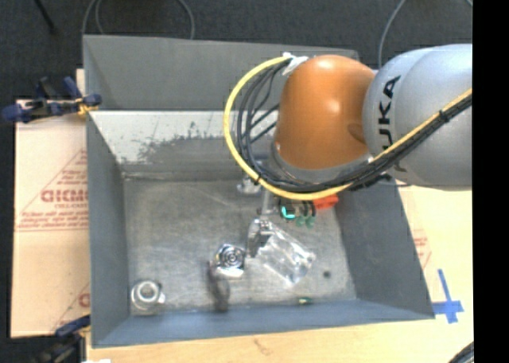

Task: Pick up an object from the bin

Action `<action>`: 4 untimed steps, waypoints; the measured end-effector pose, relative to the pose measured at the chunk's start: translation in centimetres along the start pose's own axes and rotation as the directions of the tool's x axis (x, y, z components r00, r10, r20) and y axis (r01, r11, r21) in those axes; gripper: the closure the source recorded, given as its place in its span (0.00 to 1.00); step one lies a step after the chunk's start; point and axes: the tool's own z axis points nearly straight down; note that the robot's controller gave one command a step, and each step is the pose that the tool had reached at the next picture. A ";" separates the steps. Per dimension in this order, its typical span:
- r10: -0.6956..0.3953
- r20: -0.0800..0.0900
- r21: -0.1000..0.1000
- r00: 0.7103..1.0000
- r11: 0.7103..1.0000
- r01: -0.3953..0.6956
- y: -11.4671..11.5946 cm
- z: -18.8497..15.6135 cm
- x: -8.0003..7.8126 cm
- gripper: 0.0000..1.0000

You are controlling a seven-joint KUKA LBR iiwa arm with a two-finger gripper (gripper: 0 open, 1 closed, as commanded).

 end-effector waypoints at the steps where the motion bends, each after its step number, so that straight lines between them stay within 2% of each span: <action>1: 0.033 0.016 -0.003 0.999 0.999 -0.033 -3.6 15.1 0.6 0.00; 2: 0.035 0.024 -0.005 0.999 0.999 -0.035 -3.5 14.6 0.3 1.00; 3: 0.036 0.015 -0.004 0.999 0.999 -0.036 -3.5 14.9 0.6 0.00; 4: -0.043 0.014 0.006 0.999 0.999 0.043 -2.5 14.9 -0.1 0.00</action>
Offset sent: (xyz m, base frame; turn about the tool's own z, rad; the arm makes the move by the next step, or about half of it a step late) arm -0.0100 -0.0361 -0.1529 0.0319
